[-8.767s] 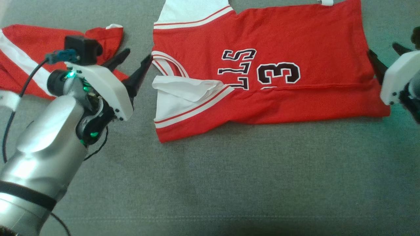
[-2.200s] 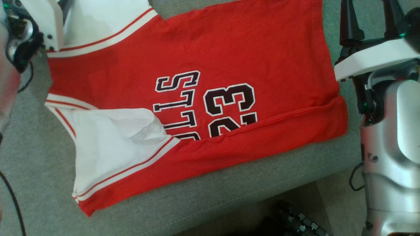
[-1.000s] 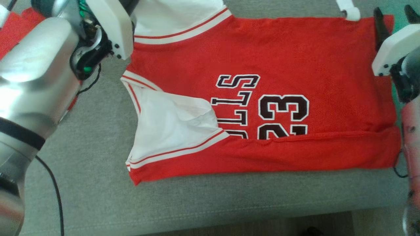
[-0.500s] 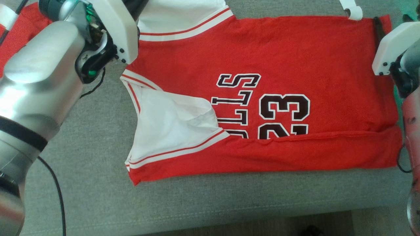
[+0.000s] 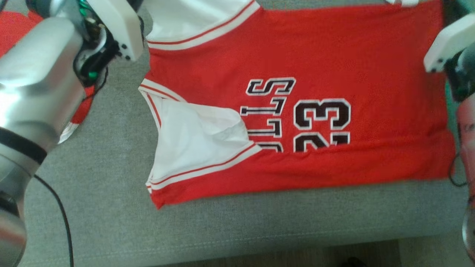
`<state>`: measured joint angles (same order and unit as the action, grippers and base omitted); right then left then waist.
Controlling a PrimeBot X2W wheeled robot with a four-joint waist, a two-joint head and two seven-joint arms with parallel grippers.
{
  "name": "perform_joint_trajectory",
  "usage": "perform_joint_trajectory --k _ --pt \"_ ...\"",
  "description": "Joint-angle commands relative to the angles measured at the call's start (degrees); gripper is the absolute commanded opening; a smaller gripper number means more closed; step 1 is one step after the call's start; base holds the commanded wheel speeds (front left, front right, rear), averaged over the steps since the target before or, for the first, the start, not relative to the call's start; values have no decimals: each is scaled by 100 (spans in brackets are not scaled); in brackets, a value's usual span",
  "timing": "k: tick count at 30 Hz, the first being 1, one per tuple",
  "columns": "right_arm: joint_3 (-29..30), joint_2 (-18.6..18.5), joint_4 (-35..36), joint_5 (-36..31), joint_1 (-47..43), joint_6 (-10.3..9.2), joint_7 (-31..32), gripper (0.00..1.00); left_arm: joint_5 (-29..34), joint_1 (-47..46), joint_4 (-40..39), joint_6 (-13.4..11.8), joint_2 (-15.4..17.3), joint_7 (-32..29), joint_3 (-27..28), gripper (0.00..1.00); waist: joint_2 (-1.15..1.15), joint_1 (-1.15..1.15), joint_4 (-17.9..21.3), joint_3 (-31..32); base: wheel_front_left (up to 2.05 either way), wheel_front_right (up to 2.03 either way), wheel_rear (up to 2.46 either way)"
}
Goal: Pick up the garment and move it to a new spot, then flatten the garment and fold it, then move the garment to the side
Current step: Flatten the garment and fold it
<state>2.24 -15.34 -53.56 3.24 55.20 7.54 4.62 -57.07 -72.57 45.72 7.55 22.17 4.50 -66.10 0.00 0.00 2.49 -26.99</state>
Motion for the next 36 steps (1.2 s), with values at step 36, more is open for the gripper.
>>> perform_joint_trajectory --k 36 --pt "201 -25 -786 455 -52 -5 -1282 0 -4 330 -158 -14 83 924 -19 0 0 0 -157 912 0 0 0"
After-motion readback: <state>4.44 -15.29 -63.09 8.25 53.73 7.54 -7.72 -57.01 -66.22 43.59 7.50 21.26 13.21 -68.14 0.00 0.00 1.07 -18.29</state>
